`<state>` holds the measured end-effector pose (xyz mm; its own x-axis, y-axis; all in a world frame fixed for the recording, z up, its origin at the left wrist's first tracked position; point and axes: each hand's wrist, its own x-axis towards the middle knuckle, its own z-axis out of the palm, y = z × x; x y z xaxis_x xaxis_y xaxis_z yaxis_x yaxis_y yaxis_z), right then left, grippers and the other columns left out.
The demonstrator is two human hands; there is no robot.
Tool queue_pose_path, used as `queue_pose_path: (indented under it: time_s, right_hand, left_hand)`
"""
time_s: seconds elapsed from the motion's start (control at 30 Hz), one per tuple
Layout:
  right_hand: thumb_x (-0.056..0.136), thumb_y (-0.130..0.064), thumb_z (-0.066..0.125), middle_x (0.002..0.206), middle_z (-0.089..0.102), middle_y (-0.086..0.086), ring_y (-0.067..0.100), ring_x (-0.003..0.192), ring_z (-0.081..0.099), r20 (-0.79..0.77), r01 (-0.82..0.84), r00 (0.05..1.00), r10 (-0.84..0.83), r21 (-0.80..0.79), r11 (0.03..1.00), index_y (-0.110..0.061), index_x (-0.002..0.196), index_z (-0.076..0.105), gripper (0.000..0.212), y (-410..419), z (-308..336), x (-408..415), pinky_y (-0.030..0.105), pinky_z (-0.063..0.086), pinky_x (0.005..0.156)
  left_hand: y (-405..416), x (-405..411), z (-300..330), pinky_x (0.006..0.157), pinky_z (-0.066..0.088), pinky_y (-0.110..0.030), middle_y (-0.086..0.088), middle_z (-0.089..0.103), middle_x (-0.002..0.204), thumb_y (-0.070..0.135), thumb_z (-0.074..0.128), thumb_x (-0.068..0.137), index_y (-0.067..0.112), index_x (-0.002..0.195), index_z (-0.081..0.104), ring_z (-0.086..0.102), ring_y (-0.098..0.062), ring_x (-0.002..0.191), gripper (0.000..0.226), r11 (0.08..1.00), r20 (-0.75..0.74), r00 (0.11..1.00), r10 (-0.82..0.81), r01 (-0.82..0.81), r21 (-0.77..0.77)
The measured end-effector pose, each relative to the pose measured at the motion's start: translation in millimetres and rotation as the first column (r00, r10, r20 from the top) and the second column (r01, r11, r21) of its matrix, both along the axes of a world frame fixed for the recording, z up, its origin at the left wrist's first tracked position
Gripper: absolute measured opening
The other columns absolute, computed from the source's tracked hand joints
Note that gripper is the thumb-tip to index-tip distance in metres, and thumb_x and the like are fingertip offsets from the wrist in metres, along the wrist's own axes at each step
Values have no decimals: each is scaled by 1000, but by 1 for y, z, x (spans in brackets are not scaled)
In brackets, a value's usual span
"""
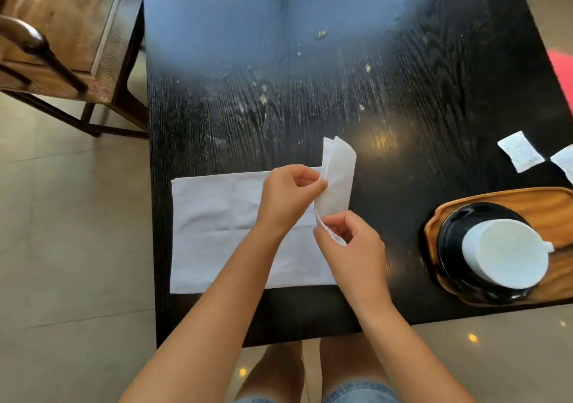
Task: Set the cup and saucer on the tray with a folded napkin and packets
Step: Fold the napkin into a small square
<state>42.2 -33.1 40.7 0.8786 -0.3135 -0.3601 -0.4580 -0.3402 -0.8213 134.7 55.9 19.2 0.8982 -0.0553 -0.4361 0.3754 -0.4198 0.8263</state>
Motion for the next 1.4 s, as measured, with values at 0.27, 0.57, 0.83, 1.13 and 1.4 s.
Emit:
queue_pose_path:
  time_s: [0.27,0.57,0.83,1.13,1.4]
  right_hand:
    - [82,-24,66,82,62,-16,11,83,60,27,-346,937,348,-58,937,-25,86,65,4,73,-11,11,38,51,86]
    - [86,-23,59,94,68,-3,13,89,57,55,-570,807,588,-188,800,-20,104,67,20,147,-25,10,24,28,83]
    - [88,-21,53,99,67,-2,17,93,55,-50,-691,708,705,-258,675,-22,110,65,26,174,-48,6,30,31,86]
    - [88,-42,42,116,62,3,23,115,51,-81,-780,556,827,-396,485,-19,118,59,41,177,-75,0,39,30,95]
    - [89,-54,31,157,7,4,24,144,0,-272,-766,409,871,-621,165,-28,148,14,67,102,-116,-12,55,6,109]
  left_hand:
    - [109,-13,-7,55,45,-7,3,68,80,11,64,83,10,91,69,60,7,64,10,986,-79,983,167,-166,12]
    - [184,-16,-21,72,56,-26,-3,70,85,4,67,81,12,87,71,66,-15,80,11,960,7,962,273,-273,59]
    - [211,-32,-58,67,49,-27,2,67,75,9,67,78,19,79,69,59,-16,72,10,927,41,953,299,-301,224]
    - [208,-33,-72,62,46,-24,-1,63,78,13,66,76,15,80,66,54,-16,66,5,852,162,949,269,-313,420]
    - [197,-34,-74,67,52,-36,-2,64,76,14,67,75,12,80,65,58,-19,70,6,831,162,955,249,-297,470]
